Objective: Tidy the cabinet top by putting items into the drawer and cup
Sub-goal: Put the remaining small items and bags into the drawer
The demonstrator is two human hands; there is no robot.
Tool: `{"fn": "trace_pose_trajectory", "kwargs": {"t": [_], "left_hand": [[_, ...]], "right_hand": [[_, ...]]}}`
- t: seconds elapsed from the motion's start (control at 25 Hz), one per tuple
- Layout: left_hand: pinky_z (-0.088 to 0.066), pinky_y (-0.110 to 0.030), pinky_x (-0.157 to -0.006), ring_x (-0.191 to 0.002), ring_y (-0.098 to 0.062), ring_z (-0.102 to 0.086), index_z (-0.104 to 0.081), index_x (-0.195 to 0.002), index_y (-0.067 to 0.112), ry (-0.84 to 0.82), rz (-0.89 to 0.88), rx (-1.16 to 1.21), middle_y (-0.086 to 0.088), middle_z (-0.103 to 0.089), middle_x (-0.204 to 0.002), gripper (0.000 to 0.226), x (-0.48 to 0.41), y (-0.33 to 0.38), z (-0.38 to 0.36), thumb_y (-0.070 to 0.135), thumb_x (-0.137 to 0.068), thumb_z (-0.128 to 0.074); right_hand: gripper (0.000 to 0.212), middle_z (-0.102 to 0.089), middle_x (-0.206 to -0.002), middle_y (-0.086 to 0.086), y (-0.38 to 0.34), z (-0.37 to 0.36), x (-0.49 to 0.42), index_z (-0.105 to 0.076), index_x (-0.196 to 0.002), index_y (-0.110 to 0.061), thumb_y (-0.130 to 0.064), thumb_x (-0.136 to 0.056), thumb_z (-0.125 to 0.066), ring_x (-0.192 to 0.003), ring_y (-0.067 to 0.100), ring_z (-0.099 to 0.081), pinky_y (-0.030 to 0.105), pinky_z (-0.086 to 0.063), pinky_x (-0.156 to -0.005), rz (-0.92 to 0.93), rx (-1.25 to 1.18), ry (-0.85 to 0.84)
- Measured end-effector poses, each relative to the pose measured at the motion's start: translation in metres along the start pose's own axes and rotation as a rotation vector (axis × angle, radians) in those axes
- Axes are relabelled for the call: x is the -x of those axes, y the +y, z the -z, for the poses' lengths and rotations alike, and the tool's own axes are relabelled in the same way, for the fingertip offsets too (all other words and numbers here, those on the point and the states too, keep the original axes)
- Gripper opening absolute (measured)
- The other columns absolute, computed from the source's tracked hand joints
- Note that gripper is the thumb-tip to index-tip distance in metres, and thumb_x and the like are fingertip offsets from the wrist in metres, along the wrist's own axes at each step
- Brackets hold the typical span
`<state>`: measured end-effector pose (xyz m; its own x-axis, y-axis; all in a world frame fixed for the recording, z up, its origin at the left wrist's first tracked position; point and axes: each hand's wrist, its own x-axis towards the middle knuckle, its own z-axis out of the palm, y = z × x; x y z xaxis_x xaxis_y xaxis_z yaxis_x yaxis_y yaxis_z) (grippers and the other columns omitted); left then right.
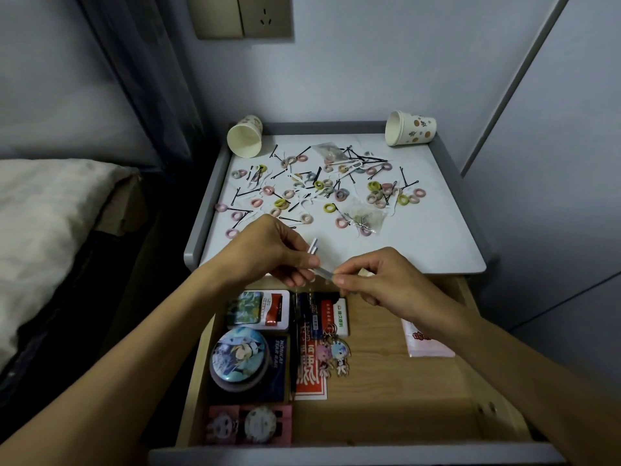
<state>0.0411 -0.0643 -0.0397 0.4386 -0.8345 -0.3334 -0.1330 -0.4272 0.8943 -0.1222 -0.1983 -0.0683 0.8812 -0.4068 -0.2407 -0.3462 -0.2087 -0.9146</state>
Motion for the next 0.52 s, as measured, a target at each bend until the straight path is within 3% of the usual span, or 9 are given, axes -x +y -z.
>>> {"fn": "trace_pose_trajectory", "kwargs": {"t": [0.16,0.36,0.52], "left_hand": [[-0.053,-0.021,-0.049,-0.051,-0.017,-0.062,-0.074,-0.077,-0.004,0.004,0.007,-0.021,-0.018,-0.070,-0.067,0.011,0.003,-0.005,0.000,0.007,-0.079,-0.076],[-0.055,-0.020,-0.051,-0.051,-0.017,-0.063,-0.073,-0.075,-0.003,0.069,0.033,0.066,-0.017,-0.070,-0.066,0.007,0.005,-0.007,0.001,0.003,-0.077,-0.077],[-0.055,-0.021,-0.052,-0.052,-0.019,-0.064,-0.074,-0.077,-0.005,0.064,0.038,0.056,-0.019,-0.071,-0.068,0.009,0.009,-0.013,0.002,0.003,-0.076,-0.078]], "right_hand": [[0.008,-0.070,-0.072,0.001,0.008,-0.007,0.001,-0.077,-0.088,-0.019,-0.022,-0.088,-0.070,-0.049,0.003,-0.044,0.016,-0.036,-0.049,-0.028,-0.073,-0.006],[0.010,-0.071,-0.078,0.008,0.017,-0.016,0.002,-0.076,-0.086,-0.014,-0.022,-0.085,-0.072,-0.050,0.006,-0.045,0.016,-0.035,-0.047,-0.028,-0.177,0.127],[0.011,-0.070,-0.072,0.002,0.016,-0.021,0.006,-0.075,-0.086,-0.012,-0.022,-0.086,-0.072,-0.049,0.003,-0.046,0.016,-0.036,-0.049,0.010,-0.082,0.046]]}}
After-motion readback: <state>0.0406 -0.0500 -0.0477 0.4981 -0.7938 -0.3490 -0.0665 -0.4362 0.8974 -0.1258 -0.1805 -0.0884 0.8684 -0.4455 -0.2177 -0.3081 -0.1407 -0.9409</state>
